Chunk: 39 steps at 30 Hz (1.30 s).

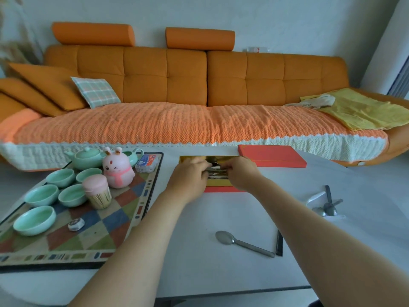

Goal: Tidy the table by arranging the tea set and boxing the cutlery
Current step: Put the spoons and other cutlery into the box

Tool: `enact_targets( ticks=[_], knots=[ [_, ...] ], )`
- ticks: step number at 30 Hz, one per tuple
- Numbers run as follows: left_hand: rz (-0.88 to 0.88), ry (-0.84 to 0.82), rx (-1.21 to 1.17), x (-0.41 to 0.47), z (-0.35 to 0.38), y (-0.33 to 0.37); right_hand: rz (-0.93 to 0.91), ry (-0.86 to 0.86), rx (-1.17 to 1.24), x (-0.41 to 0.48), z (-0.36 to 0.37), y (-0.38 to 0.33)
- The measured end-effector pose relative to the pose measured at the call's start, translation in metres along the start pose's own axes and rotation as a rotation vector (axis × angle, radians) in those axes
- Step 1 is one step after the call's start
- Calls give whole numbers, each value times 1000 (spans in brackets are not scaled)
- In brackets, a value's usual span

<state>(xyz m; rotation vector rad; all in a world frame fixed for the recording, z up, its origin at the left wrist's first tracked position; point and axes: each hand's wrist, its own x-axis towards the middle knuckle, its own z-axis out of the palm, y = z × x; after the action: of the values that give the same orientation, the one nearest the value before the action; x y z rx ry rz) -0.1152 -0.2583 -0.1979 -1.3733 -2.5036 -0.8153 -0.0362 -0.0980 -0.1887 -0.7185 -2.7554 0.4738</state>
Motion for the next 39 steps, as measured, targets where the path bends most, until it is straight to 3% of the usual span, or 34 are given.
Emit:
enact_targets(
  ticks=[6,12,15,20,23,28,30,35,39],
  knots=[
    [46,-178,158,3,12,-1,-65,3,0,-2,-2,-1],
    [29,-211,134,2,10,0,-144,-152,79,-19,-13,2],
    [52,-161,118,-1,6,6,-165,-73,118,-26,-18,6],
    [133,-51,47,-10,-11,24,-372,93,90,-42,-30,6],
    [118,-136,10,-23,-19,29,-351,-50,115,-59,-41,-2],
    [58,-389,-48,-52,-29,31,-337,-578,-10,-84,-51,-8],
    [49,-445,-58,-60,-29,32,-332,-690,-63,-91,-48,-6],
    [85,-546,-5,-76,-26,40,-350,-666,-71,-94,-37,0],
    [94,-486,-12,-78,-23,42,-321,-581,-42,-94,-33,2]
  ],
)
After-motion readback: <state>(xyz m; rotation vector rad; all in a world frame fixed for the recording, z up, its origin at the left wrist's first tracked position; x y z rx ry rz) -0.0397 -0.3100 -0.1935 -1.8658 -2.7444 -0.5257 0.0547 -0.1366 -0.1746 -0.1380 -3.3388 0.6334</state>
